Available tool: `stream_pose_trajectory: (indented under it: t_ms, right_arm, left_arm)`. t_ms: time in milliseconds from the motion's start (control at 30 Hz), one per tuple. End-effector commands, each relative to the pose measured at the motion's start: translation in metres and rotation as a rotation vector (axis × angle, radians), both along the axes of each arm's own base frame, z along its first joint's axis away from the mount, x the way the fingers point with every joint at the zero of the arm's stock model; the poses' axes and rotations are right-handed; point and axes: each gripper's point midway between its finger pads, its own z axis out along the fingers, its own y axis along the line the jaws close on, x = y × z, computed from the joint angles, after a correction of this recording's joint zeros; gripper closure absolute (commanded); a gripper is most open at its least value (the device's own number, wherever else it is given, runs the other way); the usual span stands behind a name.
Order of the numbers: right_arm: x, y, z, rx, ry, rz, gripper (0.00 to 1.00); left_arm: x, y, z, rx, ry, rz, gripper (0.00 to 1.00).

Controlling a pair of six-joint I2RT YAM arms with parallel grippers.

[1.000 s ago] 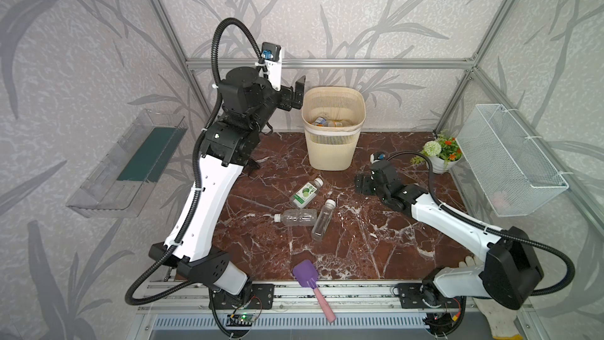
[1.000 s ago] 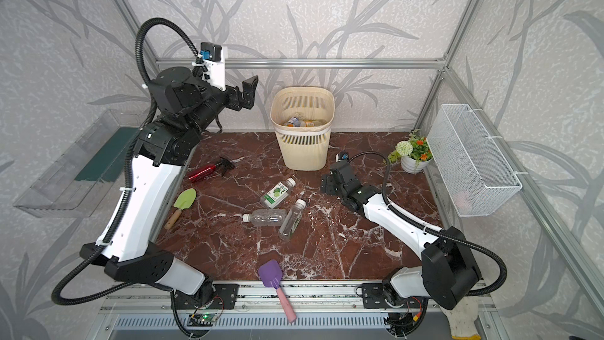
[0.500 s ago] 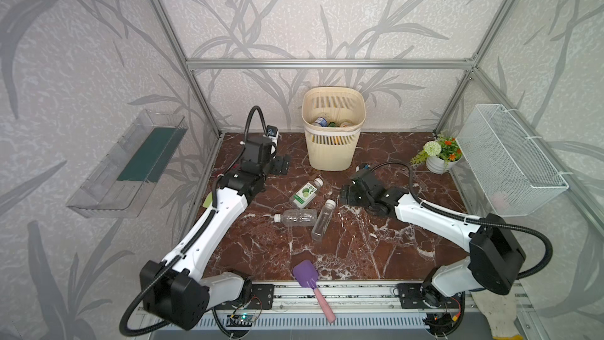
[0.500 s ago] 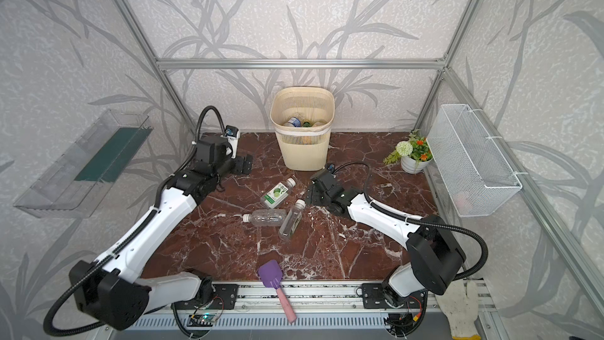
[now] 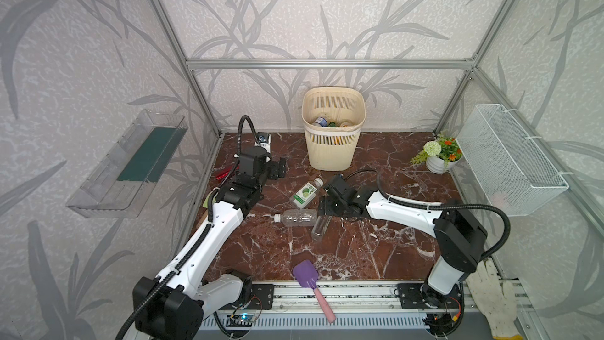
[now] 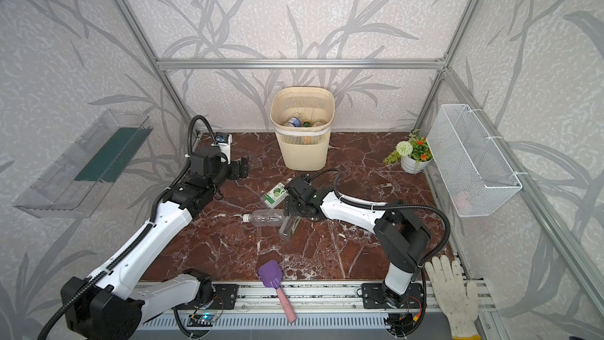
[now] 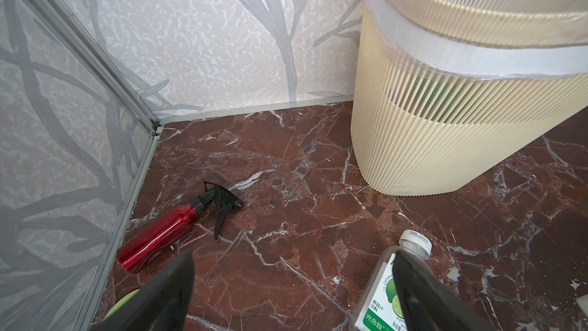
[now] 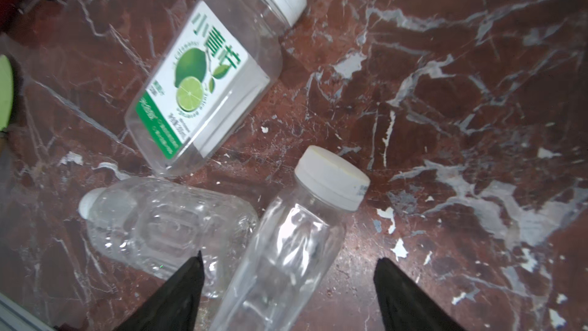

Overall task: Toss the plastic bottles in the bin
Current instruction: 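Lower the right gripper onto the white-capped clear bottle and grasp it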

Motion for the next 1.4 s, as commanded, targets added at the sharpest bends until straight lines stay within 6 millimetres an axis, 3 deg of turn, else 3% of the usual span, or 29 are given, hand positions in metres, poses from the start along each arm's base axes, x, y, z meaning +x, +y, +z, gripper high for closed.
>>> stream_pose_trajectory:
  t_ms: [0,333,700,1033,1200,1367]
  right_arm:
    - [-0.004,0.007,-0.005,0.015,0.04,-0.008,0.19]
    - [-0.007,0.001,-0.021,-0.022,0.067,-0.031,0.27]
    - [-0.005,-0.019,-0.031,-0.105,0.058,-0.039,0.33]
    - [0.009,-0.043,-0.023,-0.147,0.034,-0.044,0.4]
    - [0.011,-0.037,-0.021,-0.135,0.049,-0.012,0.36]
    - [0.003,-0.027,-0.032,-0.07,0.106,-0.014,0.34]
  left_arm:
    - [0.0,0.0,0.016,-0.03,-0.042,0.008,0.05]
    - [-0.002,0.004,0.02,-0.024,-0.056,0.021,0.05]
    - [-0.002,0.002,0.019,-0.029,-0.047,0.013,0.06]
    - [-0.001,0.001,0.017,-0.032,-0.038,0.012,0.07]
    - [0.0,0.002,0.015,-0.026,-0.036,0.02,0.07]
    - [0.0,0.001,0.015,-0.029,-0.035,0.015,0.08]
